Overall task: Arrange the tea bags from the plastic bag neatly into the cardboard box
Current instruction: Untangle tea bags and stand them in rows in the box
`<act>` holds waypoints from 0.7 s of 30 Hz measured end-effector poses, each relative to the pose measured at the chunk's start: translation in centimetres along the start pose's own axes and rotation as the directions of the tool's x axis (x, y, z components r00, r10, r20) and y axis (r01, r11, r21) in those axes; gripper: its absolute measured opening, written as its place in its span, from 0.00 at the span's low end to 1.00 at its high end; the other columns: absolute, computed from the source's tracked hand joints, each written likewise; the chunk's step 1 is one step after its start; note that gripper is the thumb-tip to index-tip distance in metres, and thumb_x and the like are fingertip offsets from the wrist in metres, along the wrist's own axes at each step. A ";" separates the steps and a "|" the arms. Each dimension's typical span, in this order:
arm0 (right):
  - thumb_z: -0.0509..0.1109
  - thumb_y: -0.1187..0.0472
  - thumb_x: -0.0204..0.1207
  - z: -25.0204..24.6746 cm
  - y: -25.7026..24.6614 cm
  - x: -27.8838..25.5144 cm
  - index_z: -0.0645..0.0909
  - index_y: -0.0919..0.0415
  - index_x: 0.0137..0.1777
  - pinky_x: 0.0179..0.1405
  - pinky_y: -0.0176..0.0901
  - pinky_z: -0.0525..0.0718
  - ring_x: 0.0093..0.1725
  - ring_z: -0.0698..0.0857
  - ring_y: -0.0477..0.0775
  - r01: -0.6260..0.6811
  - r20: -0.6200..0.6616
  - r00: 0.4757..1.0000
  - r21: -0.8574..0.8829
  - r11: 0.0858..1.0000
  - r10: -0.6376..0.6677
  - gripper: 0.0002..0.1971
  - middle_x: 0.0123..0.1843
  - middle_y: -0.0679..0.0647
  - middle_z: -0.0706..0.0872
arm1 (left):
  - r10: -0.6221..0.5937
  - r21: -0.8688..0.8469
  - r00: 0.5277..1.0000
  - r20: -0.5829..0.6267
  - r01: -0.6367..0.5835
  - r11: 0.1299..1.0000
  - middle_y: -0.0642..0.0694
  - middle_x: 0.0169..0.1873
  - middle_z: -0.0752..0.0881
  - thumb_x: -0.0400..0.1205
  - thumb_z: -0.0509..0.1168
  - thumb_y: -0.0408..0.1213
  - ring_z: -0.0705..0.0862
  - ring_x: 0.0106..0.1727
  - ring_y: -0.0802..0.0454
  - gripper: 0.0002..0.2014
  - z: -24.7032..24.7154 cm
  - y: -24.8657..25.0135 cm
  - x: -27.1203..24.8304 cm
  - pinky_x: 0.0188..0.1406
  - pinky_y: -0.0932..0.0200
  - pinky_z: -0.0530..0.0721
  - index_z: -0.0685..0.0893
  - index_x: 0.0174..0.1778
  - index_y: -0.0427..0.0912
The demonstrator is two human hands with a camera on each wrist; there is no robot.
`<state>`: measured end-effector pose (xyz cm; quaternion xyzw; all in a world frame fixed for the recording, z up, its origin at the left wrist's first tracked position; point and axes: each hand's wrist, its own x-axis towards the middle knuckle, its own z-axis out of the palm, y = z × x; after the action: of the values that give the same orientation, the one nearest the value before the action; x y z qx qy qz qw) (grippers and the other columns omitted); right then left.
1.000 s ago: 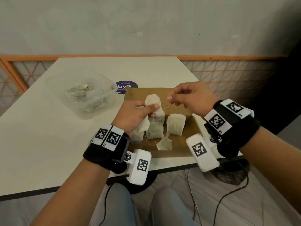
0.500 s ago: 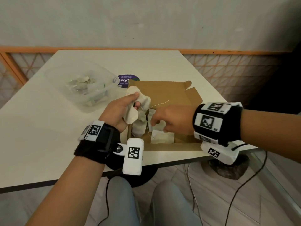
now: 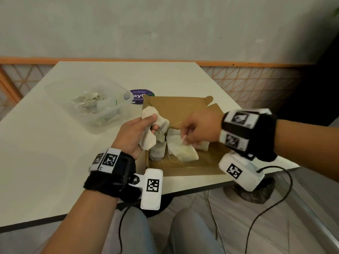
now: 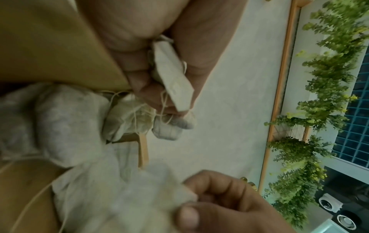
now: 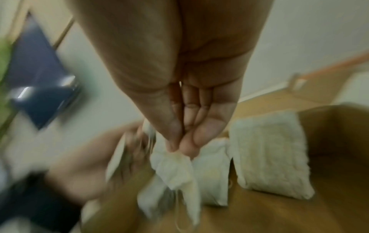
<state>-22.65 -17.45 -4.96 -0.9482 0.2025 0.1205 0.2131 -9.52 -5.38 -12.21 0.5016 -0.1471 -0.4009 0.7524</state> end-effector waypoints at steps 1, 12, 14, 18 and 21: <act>0.73 0.65 0.74 -0.7 0.9 -0.5 0.83 0.63 0.47 0.32 0.30 0.83 0.28 0.84 0.40 -0.050 -0.003 0.999 0.186 0.981 0.052 0.04 0.28 0.45 0.86 | 0.012 0.012 1.000 0.001 -0.012 1.000 0.46 0.25 0.80 0.80 0.67 0.36 0.78 0.22 0.57 0.06 0.0 0.0 -0.1 0.20 0.69 0.78 0.80 0.40 0.37; 0.69 0.78 0.72 -0.5 6.5 -1.1 0.80 0.68 0.43 0.29 0.33 0.87 0.29 0.89 0.48 -0.241 0.053 0.964 0.588 0.773 0.260 0.06 0.28 0.58 0.88 | 0.087 0.077 0.995 -0.046 -0.083 0.994 0.47 0.23 0.80 0.81 0.67 0.34 0.78 0.20 0.58 0.06 0.7 -0.1 -0.8 0.19 0.68 0.78 0.83 0.40 0.35; 0.69 0.78 0.72 -0.7 6.5 -0.8 0.80 0.67 0.43 0.31 0.34 0.88 0.30 0.89 0.50 -0.250 0.067 0.961 0.614 0.748 0.267 0.06 0.28 0.58 0.88 | 0.084 0.078 0.995 -0.055 -0.080 0.994 0.47 0.23 0.81 0.81 0.67 0.34 0.78 0.20 0.59 0.06 0.7 -0.1 -0.9 0.19 0.68 0.78 0.84 0.41 0.35; 0.69 0.77 0.73 -0.7 6.3 -0.4 0.78 0.66 0.43 0.30 0.37 0.87 0.28 0.89 0.51 -0.310 0.066 0.937 0.607 0.732 0.342 0.07 0.31 0.62 0.87 | 0.074 0.080 0.995 -0.069 -0.068 0.994 0.47 0.23 0.81 0.80 0.67 0.34 0.78 0.20 0.59 0.05 0.7 -0.1 -0.9 0.19 0.68 0.78 0.84 0.42 0.35; 0.71 0.74 0.72 -0.7 6.1 -0.5 0.79 0.66 0.46 0.30 0.36 0.87 0.27 0.88 0.49 -0.298 -0.003 0.935 0.538 0.789 0.356 0.07 0.32 0.60 0.88 | 0.065 0.065 0.995 -0.070 -0.061 0.996 0.47 0.23 0.82 0.80 0.67 0.34 0.78 0.19 0.59 0.05 0.8 0.0 -0.9 0.19 0.69 0.79 0.84 0.42 0.35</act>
<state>-25.71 -22.64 -6.38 -0.8079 0.3997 0.0455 0.4307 -10.60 -5.26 -11.65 0.5342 -0.1482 -0.3538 0.7534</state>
